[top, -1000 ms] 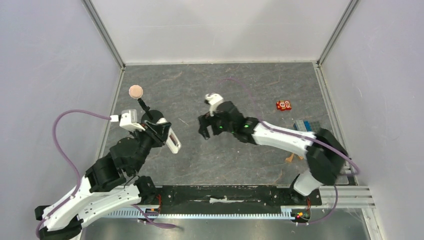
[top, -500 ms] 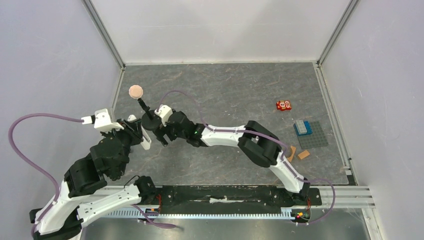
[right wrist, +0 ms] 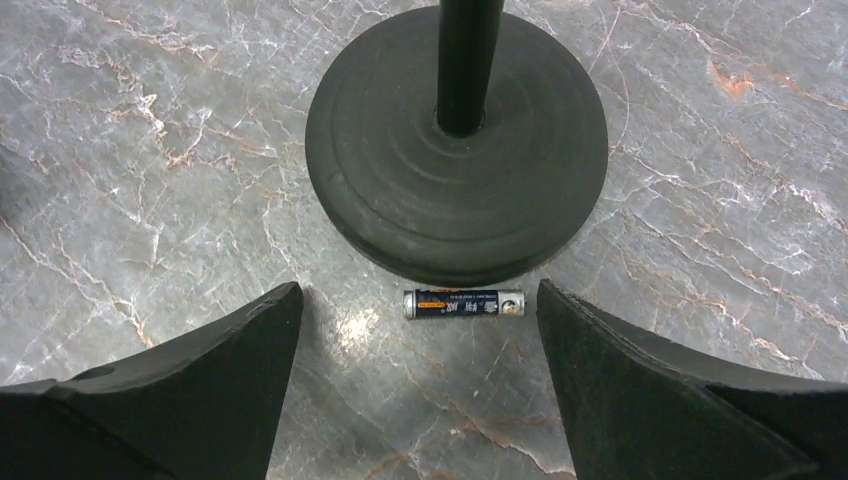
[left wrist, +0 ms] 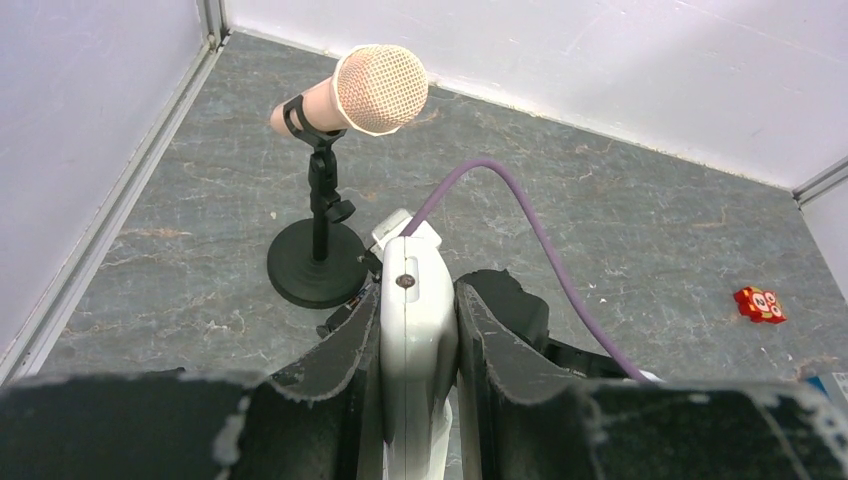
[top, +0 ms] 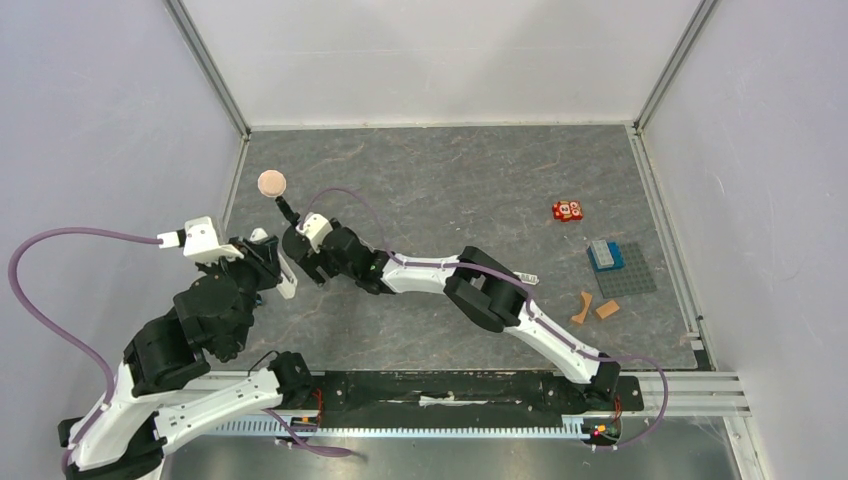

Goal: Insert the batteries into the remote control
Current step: Move the battery to the center of the board.

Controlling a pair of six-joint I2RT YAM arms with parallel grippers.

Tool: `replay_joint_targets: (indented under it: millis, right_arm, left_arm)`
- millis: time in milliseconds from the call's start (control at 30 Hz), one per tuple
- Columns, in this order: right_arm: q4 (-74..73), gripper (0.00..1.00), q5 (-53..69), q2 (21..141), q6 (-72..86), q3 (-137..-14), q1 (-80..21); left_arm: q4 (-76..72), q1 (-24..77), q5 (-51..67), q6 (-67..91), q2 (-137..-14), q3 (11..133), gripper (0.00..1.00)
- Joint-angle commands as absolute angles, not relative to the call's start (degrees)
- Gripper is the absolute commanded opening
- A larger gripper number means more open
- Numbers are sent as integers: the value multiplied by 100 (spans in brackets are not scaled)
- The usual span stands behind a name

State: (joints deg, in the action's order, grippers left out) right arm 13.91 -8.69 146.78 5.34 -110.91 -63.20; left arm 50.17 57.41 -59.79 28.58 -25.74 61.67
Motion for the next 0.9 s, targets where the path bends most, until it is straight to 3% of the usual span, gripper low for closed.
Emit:
replay_joint_targets:
  millis: [0, 500, 700, 867]
  right_arm:
    - [1168, 86, -997, 14863, 706, -11526, -6187]
    - [804, 46, -756, 14737, 323, -11022, -6108]
    - [749, 43, -886, 14392, 500, -10732, -6100]
    - [585, 43, -1156, 13331, 1101, -9703, -5955]
  left_arm:
    - [4710, 5765, -5965, 2601, -2780, 6428, 2]
    - [4370, 5765, -5742, 2563, -3109, 6398, 2]
    - [4330, 5761, -5682, 2733, -3186, 6331, 2]
    - [4003, 5765, -5506, 2769, -3257, 6182, 2]
